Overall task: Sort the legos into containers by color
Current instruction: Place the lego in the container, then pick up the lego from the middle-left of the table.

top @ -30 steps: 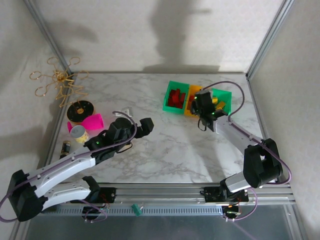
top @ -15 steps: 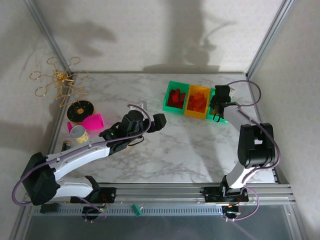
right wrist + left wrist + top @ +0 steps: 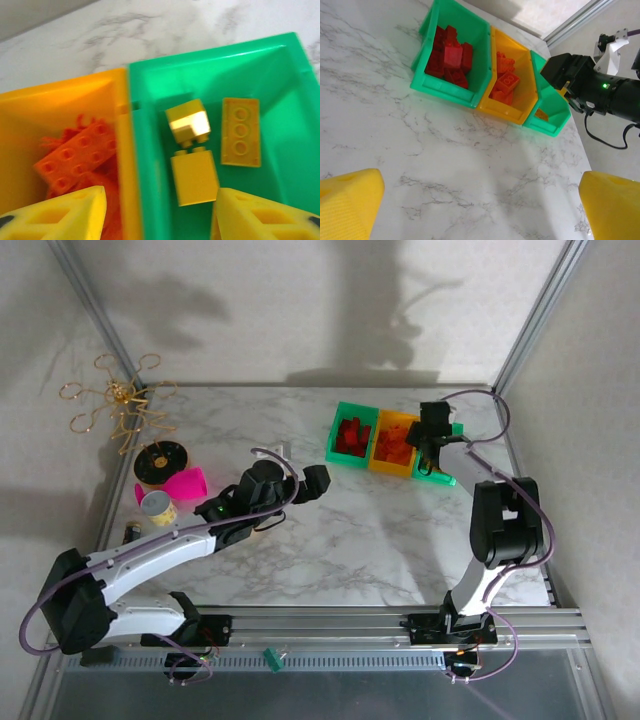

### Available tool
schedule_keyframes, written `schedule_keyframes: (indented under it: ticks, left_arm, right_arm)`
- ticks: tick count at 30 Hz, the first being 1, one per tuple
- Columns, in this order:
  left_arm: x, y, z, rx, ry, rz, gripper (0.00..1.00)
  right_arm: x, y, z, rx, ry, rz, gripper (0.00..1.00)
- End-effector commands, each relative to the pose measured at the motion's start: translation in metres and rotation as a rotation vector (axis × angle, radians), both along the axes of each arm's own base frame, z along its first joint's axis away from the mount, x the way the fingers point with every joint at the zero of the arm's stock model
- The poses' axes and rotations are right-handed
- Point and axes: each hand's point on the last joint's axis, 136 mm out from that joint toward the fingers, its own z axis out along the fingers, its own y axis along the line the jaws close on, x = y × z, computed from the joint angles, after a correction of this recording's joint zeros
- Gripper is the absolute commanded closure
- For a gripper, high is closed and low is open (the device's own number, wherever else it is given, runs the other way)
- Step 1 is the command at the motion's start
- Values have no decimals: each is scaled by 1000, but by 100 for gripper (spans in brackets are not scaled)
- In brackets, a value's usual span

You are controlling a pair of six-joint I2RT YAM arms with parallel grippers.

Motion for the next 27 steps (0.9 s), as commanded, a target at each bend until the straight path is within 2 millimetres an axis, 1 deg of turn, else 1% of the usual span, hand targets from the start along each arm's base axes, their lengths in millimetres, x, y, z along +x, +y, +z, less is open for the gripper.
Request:
schedule_keyframes:
  ticks: [1,3,7,12,16,17,18,20,23,27]
  left_arm:
    - [-2,8,17,10,-40,25,0]
    - [-3,14,18,15,-45,38,0]
    - [-7,28,15,35,-33,76,0]
    - [-15,52,9,41,-20,140,0]
    - [-25,72,6,43,-3,186,0]
    - [-27,78,5,49,3,203,0]
    - [-29,83,3,53,8,218,0]
    - [-34,93,4,50,16,244,0]
    - [-40,108,1,58,35,290,0]
    - [-48,127,1,63,51,349,0]
  right_arm:
    - [-16,19,22,-4,-38,43,38]
    - [-26,35,27,0,-53,84,36]
    - [-47,81,35,16,-63,200,30]
    - [-78,142,34,-4,-68,347,26]
    - [-105,192,28,4,-70,479,23]
    - [-117,211,27,4,-78,532,22]
    - [-123,222,24,10,-79,562,21]
    - [-140,251,18,29,-71,647,20]
    - [-164,288,9,48,-69,759,19]
    - [-189,327,-4,89,-53,869,17]
